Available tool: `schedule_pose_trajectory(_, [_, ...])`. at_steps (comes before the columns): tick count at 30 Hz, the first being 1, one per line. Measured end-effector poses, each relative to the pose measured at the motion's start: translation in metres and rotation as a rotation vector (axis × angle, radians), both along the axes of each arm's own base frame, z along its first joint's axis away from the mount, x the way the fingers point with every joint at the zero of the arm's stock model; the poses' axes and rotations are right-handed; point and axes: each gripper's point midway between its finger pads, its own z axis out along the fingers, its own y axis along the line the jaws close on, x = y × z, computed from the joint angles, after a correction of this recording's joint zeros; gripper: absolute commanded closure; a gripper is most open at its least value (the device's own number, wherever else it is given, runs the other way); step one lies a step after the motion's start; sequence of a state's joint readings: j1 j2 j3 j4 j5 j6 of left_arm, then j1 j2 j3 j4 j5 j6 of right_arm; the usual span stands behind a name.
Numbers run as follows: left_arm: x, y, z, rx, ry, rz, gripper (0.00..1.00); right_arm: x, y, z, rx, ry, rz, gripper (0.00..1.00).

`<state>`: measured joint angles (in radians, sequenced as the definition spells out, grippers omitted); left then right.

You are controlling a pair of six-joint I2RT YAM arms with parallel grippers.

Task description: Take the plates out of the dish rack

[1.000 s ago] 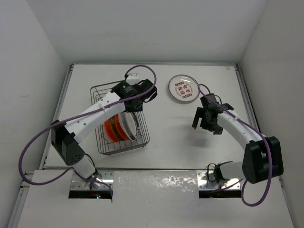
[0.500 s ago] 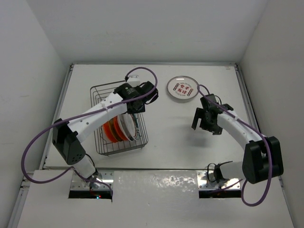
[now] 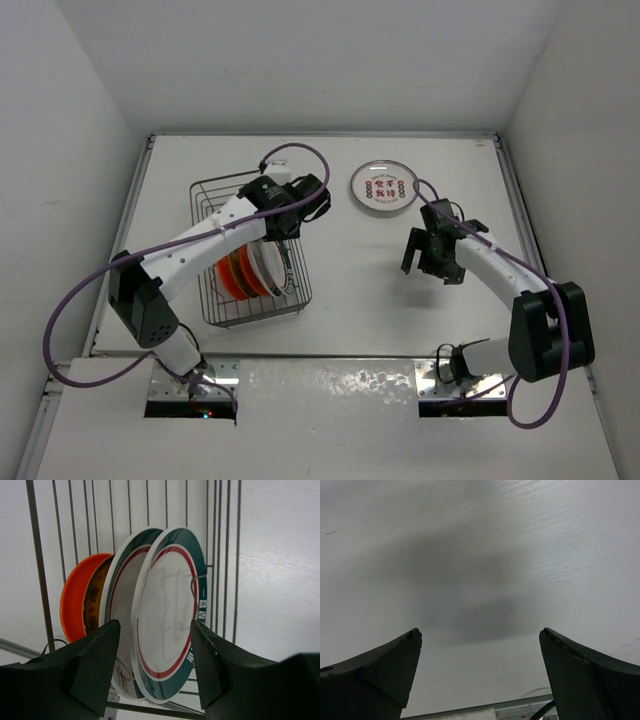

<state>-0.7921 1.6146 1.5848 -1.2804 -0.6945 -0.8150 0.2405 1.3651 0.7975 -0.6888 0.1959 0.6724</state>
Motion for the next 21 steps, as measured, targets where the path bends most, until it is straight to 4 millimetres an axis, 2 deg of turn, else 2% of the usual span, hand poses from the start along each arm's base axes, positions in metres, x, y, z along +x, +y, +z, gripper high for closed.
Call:
schedule_pose_trajectory(5, [-0.007, 0.006, -0.02, 0.034, 0.04, -0.003, 0.47, -0.001, 0.002, -0.003, 0.011, 0.014, 0.004, 0.04])
schedule_pose_trajectory(8, [-0.008, 0.004, -0.027, 0.028, 0.051, -0.009, 0.54, -0.002, 0.003, -0.003, 0.014, 0.019, 0.006, 0.04])
schedule_pose_trajectory(13, [-0.007, 0.004, -0.026, 0.03, 0.043, -0.021, 0.82, -0.002, 0.003, -0.004, 0.015, 0.022, 0.01, 0.05])
schedule_pose_trajectory(15, [-0.005, 0.005, -0.023, 0.029, 0.031, -0.021, 0.97, -0.002, 0.003, -0.004, 0.015, 0.022, 0.011, 0.05])
schedule_pose_trajectory(19, [-0.008, 0.009, -0.017, 0.053, 0.042, -0.021, 1.0, -0.002, 0.004, -0.004, 0.017, 0.022, 0.012, 0.05])
schedule_pose_trajectory(21, [-0.006, 0.009, -0.007, 0.059, 0.042, -0.024, 1.0, -0.002, 0.004, -0.004, 0.018, 0.022, 0.011, 0.05])
